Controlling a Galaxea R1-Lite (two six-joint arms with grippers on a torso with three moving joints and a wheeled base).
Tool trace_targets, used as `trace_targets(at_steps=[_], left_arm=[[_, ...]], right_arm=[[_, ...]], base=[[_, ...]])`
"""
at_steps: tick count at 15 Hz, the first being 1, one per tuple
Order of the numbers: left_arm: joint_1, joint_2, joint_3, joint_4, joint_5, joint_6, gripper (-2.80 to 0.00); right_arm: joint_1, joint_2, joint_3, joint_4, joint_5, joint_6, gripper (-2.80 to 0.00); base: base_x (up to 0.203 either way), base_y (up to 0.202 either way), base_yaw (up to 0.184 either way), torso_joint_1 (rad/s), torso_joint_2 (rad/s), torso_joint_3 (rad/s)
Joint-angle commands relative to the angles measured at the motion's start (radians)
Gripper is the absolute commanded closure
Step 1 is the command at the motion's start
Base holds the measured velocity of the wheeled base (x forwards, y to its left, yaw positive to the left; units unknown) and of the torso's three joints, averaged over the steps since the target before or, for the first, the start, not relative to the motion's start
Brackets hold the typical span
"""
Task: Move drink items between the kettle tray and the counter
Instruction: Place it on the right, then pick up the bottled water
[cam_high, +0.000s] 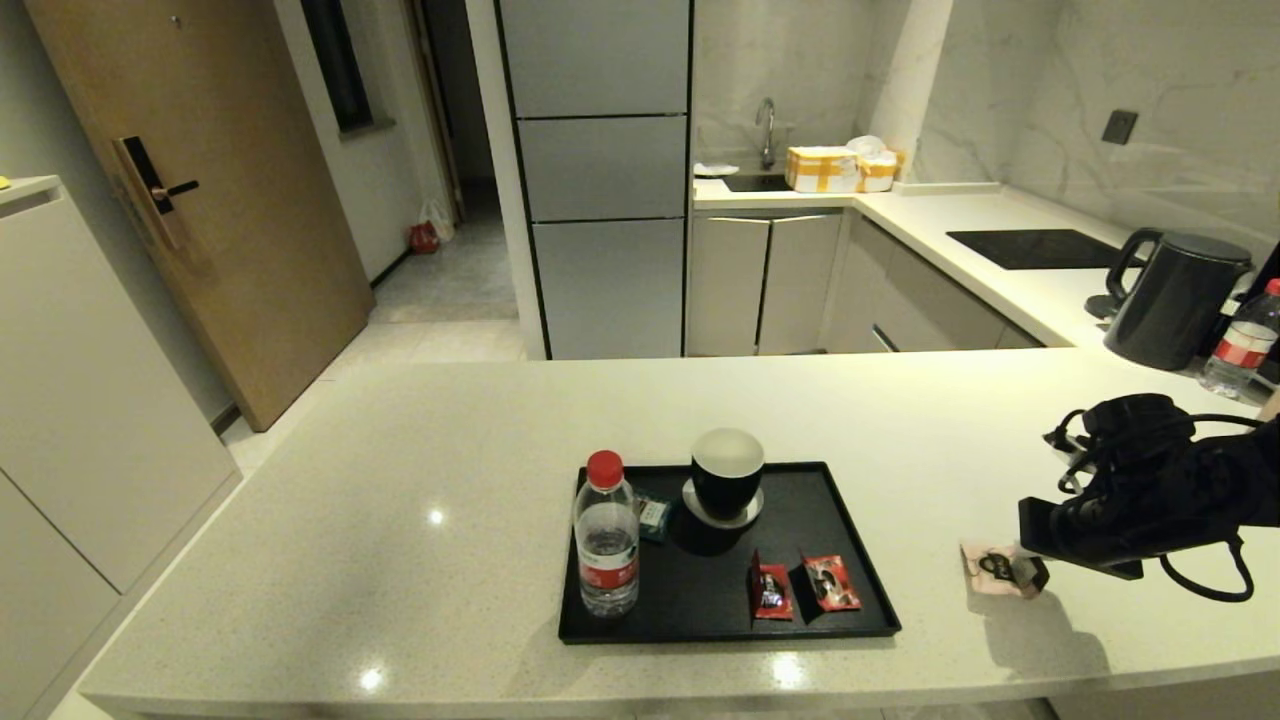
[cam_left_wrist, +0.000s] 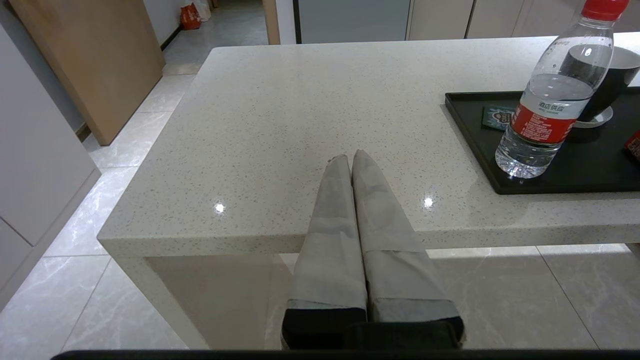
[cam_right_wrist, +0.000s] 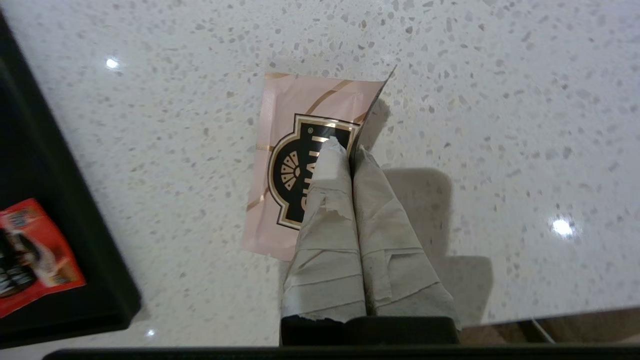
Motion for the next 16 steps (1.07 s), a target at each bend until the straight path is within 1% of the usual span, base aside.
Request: trace_targets(at_steps=[1,2,3,8,9,11,13,16], left_arm=[[0.0,-0.002,0.0,0.0,0.001,0.0,0.0],[0.0,-0.002,0.0,0.0,0.001,0.0,0.0],[0.0,-0.002,0.0,0.0,0.001,0.0,0.0],[0.0,-0.002,0.0,0.0,0.001,0.0,0.0],[0.0,-0.002,0.0,0.0,0.002,0.0,0.0],[0.0,-0.002,0.0,0.0,0.001,0.0,0.0],[0.0,-0.002,0.0,0.0,0.002,0.0,0.0],[0.0,-0.002,0.0,0.0,0.001,0.0,0.0]], right_arm=[[0.014,0.061,-0.004,-0.022,0.001,-0.006,0.0],[0.022,0.072,-0.003,-0.041,-0.002,-0.005,-2.8],[0.026,0.073,0.0,-0.058,-0.002,0.005,-2.8],[0.029,0.018,0.026,-0.048,-0.002,0.002,-2.8],[0.029,-0.017,0.039,-0.045,-0.001,0.001,-2.8],[0.029,-0.151,0.074,-0.02,0.002,-0.001,-2.8],[0.029,-0.286,0.103,0.041,0.01,-0.002,-2.8],[0.037,-0.526,0.122,0.199,0.03,0.001,-2.8]], base=[[0.0,0.0,0.0,0.0,0.0,0.0],[0.0,0.0,0.0,0.0,0.0,0.0],[0.0,0.0,0.0,0.0,0.0,0.0],[0.0,0.0,0.0,0.0,0.0,0.0],[0.0,0.0,0.0,0.0,0.0,0.0],[0.0,0.0,0.0,0.0,0.0,0.0],[0.0,0.0,0.0,0.0,0.0,0.0],[0.0,0.0,0.0,0.0,0.0,0.0]])
